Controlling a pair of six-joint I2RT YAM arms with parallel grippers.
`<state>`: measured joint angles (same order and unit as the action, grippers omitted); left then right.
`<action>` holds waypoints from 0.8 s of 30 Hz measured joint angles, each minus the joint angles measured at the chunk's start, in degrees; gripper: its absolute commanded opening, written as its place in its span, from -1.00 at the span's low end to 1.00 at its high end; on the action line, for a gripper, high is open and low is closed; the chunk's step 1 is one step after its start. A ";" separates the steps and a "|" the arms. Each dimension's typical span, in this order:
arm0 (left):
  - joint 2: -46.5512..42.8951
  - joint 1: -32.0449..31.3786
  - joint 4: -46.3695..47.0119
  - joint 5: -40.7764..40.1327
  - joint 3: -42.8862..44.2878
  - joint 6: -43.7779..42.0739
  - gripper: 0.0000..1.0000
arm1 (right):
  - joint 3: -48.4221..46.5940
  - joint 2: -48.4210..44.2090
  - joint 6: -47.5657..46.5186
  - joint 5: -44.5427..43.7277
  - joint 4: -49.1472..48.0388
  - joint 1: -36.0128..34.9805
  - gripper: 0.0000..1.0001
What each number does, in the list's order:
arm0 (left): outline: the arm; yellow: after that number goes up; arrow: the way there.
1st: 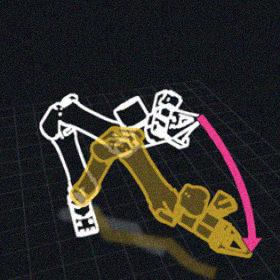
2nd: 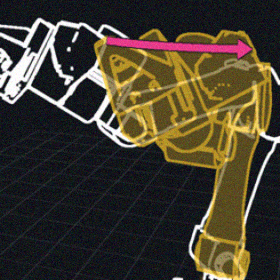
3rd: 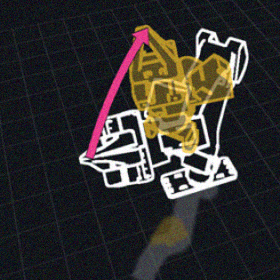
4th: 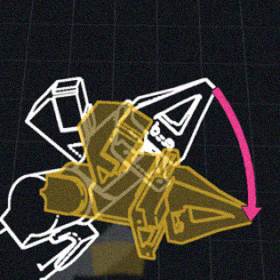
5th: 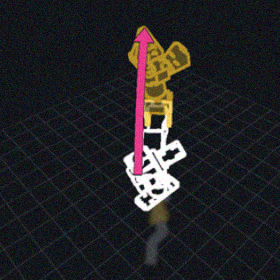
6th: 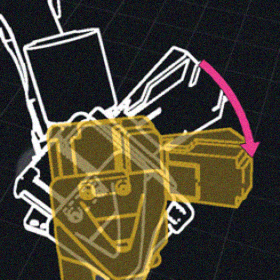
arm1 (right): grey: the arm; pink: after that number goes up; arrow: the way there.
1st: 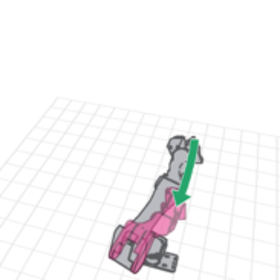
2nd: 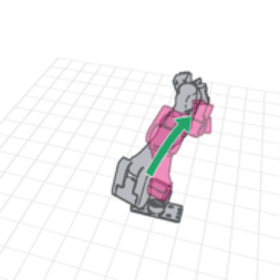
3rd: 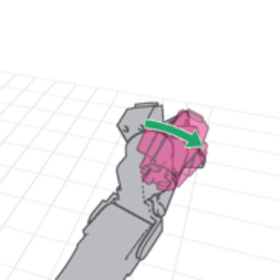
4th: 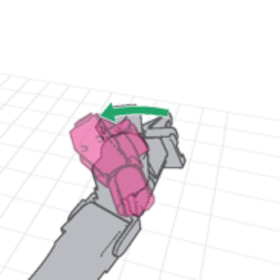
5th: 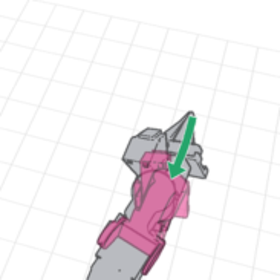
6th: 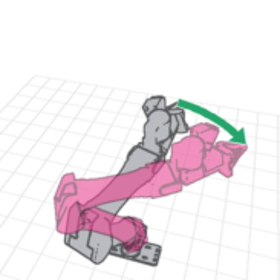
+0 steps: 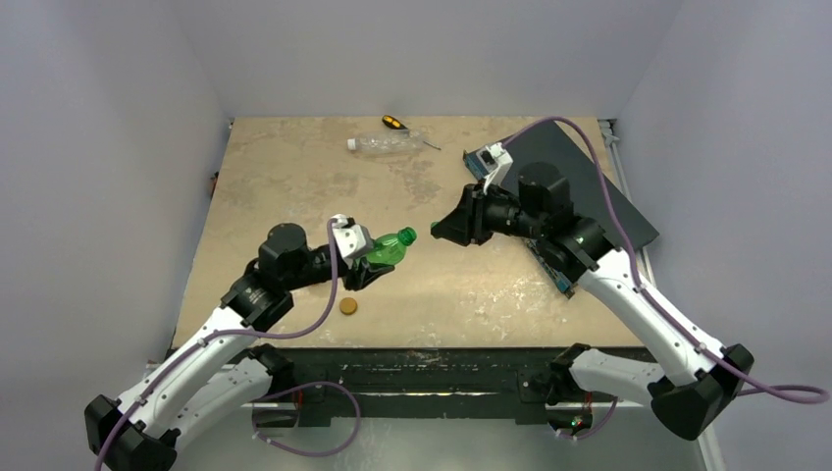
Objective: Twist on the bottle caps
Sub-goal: Screw the bottle cap onto the plastic bottle.
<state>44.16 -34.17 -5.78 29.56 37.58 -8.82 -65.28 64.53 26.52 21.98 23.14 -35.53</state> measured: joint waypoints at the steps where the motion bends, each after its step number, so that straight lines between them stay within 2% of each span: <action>1: -0.31 0.00 -0.11 1.05 0.00 0.00 -1.00 | -0.52 -0.94 0.31 2.01 -0.52 0.11 -0.77; 6: -1.40 0.00 -1.01 5.03 0.00 0.09 -1.00 | -1.51 -3.02 2.95 12.74 -3.65 0.63 -0.76; 10: -2.19 0.00 -1.16 6.97 0.00 0.24 -1.00 | -1.51 -1.88 4.37 16.83 -4.61 0.61 -0.77; 24: -0.50 0.00 -0.13 9.77 0.00 0.72 -1.00 | -2.25 1.03 5.38 19.63 -4.74 -1.92 -0.77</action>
<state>43.66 -34.17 -5.91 39.33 37.58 -8.10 -67.53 65.56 31.90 41.60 18.39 -37.45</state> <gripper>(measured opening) 0.437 0.350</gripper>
